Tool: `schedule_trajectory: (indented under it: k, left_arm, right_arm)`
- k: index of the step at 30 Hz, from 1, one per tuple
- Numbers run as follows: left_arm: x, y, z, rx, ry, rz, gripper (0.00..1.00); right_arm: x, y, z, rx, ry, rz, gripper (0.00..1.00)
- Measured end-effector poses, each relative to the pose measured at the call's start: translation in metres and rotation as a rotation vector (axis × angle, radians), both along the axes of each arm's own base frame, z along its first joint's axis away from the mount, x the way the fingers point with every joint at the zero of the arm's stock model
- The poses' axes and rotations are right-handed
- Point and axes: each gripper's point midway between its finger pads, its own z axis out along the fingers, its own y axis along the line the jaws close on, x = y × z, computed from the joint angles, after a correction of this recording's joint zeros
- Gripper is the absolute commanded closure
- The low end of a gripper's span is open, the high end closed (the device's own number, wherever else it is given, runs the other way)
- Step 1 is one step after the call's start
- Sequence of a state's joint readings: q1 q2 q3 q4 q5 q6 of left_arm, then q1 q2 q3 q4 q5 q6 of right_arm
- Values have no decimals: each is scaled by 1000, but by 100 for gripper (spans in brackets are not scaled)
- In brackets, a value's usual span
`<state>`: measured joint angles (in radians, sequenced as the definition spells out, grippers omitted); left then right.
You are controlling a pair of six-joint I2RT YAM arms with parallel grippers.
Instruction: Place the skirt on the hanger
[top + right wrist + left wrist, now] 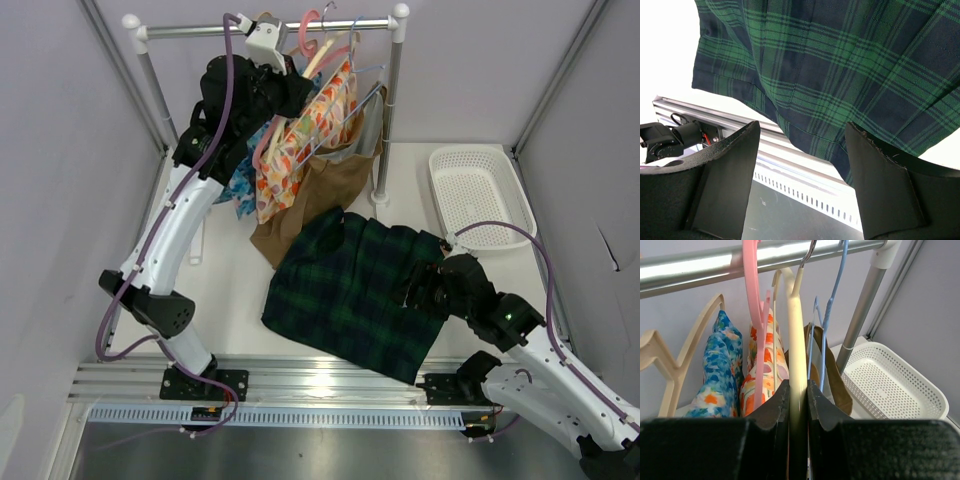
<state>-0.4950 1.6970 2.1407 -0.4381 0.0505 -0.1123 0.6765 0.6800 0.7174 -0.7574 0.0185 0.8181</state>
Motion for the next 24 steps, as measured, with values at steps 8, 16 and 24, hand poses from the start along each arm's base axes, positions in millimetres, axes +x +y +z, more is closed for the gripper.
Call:
schedule_trajectory:
  k: [8, 16, 24]
  left_arm:
    - [-11, 6, -1, 1, 2, 3, 100]
    - [-33, 18, 4, -4, -8, 3, 100]
    - [-57, 28, 14, -16, -31, -11, 100]
  right_arm:
    - [0, 0, 0, 0, 0, 1, 26]
    - [0, 0, -4, -2, 3, 1, 26]
    - [1, 1, -6, 0, 3, 2, 26]
